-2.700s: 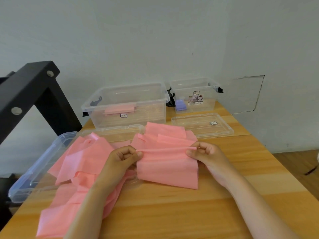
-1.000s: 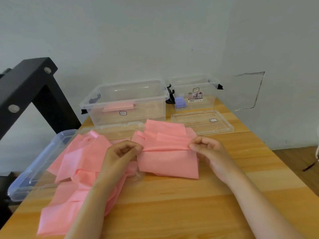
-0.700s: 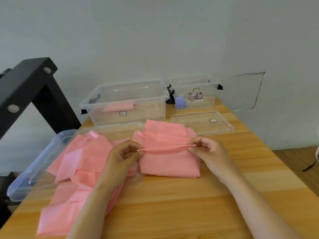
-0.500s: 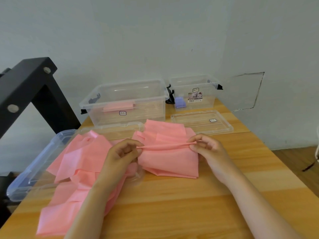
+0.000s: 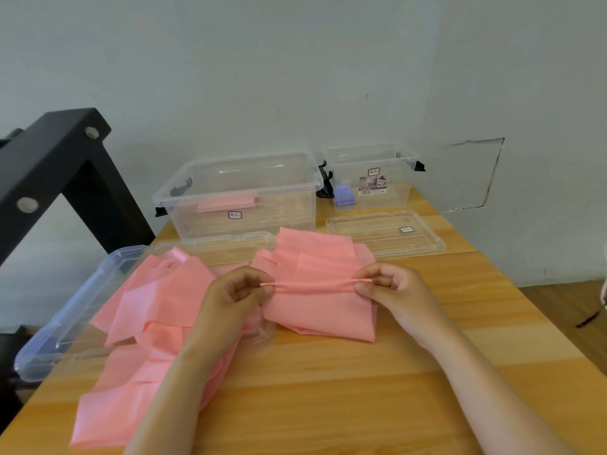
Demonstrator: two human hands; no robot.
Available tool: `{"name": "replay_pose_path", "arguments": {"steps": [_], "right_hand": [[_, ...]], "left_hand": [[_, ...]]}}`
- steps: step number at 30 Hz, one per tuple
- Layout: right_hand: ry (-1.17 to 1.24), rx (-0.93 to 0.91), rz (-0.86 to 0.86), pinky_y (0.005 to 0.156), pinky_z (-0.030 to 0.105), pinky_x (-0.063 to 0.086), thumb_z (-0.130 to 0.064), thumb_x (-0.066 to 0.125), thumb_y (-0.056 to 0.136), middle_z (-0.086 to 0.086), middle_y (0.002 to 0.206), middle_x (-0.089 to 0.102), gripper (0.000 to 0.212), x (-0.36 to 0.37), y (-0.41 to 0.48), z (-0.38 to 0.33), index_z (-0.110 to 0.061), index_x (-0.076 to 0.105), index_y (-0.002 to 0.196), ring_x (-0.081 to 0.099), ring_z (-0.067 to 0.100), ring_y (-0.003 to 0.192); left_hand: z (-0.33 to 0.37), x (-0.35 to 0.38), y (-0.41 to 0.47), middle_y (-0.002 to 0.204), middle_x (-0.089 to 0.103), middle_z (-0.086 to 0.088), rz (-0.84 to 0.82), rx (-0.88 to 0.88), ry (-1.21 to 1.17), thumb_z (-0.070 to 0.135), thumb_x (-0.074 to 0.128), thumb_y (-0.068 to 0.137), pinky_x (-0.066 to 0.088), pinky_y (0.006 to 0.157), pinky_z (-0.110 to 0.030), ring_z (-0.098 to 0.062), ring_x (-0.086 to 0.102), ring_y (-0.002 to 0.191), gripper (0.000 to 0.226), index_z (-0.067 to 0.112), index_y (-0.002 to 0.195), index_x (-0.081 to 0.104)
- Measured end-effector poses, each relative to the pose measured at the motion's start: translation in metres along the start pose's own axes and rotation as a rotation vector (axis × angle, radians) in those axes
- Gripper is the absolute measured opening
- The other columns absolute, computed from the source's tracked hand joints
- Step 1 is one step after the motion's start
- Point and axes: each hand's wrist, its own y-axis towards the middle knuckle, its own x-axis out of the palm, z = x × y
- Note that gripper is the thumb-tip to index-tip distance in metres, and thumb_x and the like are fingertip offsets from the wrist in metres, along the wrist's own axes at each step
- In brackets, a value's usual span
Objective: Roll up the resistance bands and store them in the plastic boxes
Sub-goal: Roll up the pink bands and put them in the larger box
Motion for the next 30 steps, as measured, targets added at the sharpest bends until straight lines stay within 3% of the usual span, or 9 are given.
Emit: {"name": "replay_pose_path", "arguments": {"steps": [4, 8, 13, 17, 21, 24, 27, 30], "right_hand": [[0.008, -0.019, -0.025, 0.059, 0.013, 0.040, -0.011, 0.066, 0.087, 0.010, 0.073, 0.067, 0.008, 0.0007, -0.0018, -0.0010, -0.019, 0.067, 0.086, 0.058, 0.010, 0.068], [0.078, -0.018, -0.037, 0.063, 0.012, 0.044, 0.001, 0.066, 0.083, -0.004, 0.075, 0.066, 0.017, -0.0023, -0.0012, -0.0032, -0.016, 0.069, 0.083, 0.060, 0.005, 0.073], [0.051, -0.020, -0.007, 0.065, 0.013, 0.045, -0.004, 0.074, 0.078, -0.011, 0.072, 0.066, 0.011, -0.0013, -0.0002, -0.0014, -0.013, 0.068, 0.079, 0.060, 0.003, 0.072], [0.050, -0.014, -0.008, 0.066, 0.013, 0.046, 0.000, 0.073, 0.079, -0.003, 0.084, 0.071, 0.018, -0.0011, 0.0007, 0.0003, -0.015, 0.070, 0.089, 0.065, 0.006, 0.075], [0.032, -0.030, -0.010, 0.062, 0.012, 0.043, 0.000, 0.070, 0.082, -0.003, 0.077, 0.067, 0.014, 0.0004, 0.0009, 0.0003, -0.015, 0.068, 0.083, 0.061, 0.003, 0.071], [0.057, -0.038, -0.032, 0.060, 0.014, 0.041, -0.005, 0.069, 0.083, 0.005, 0.074, 0.065, 0.014, -0.0001, -0.0007, -0.0013, -0.019, 0.068, 0.082, 0.058, 0.008, 0.069], [0.074, -0.033, -0.050, 0.064, 0.011, 0.044, 0.001, 0.071, 0.079, -0.005, 0.076, 0.066, 0.018, -0.0015, -0.0010, -0.0029, -0.017, 0.069, 0.080, 0.061, 0.004, 0.074], [0.065, -0.026, -0.040, 0.065, 0.010, 0.045, -0.003, 0.075, 0.076, -0.010, 0.077, 0.067, 0.014, 0.0000, -0.0011, -0.0033, -0.015, 0.069, 0.080, 0.062, 0.002, 0.076]], "left_hand": [[0.0006, -0.0008, -0.0010, 0.060, 0.044, -0.011, -0.063, -0.020, 0.025, 0.002, 0.057, 0.091, 0.027, 0.043, -0.022, -0.021, 0.032, 0.054, 0.010, 0.010, 0.088, 0.060], [0.0008, -0.0025, -0.0034, 0.069, 0.053, -0.009, -0.044, -0.050, -0.072, -0.006, 0.057, 0.088, 0.036, 0.047, -0.023, -0.020, 0.043, 0.060, 0.017, 0.007, 0.089, 0.068], [0.0025, 0.0003, -0.0024, 0.073, 0.067, -0.003, -0.027, -0.017, -0.057, -0.004, 0.067, 0.080, 0.048, 0.059, -0.017, -0.011, 0.059, 0.068, 0.010, 0.004, 0.085, 0.071], [-0.0017, -0.0005, -0.0006, 0.073, 0.065, -0.004, -0.037, -0.053, -0.018, -0.007, 0.068, 0.079, 0.047, 0.053, -0.020, -0.014, 0.057, 0.069, 0.020, 0.008, 0.092, 0.070], [-0.0038, -0.0012, -0.0001, 0.063, 0.054, -0.007, -0.063, -0.044, 0.020, 0.001, 0.059, 0.090, 0.034, 0.046, -0.023, -0.019, 0.043, 0.056, 0.010, 0.010, 0.088, 0.063], [-0.0040, -0.0028, 0.0004, 0.064, 0.048, -0.017, -0.096, -0.041, 0.021, 0.006, 0.056, 0.093, 0.032, 0.051, -0.031, -0.025, 0.038, 0.056, 0.010, 0.013, 0.092, 0.063], [-0.0042, -0.0035, -0.0016, 0.070, 0.053, -0.010, -0.064, -0.060, -0.050, -0.002, 0.056, 0.090, 0.032, 0.046, -0.023, -0.020, 0.037, 0.057, 0.016, 0.010, 0.090, 0.066], [-0.0045, -0.0031, -0.0019, 0.070, 0.056, -0.006, -0.062, -0.055, -0.066, 0.001, 0.062, 0.087, 0.036, 0.049, -0.025, -0.019, 0.042, 0.058, 0.010, 0.009, 0.087, 0.068]]}}
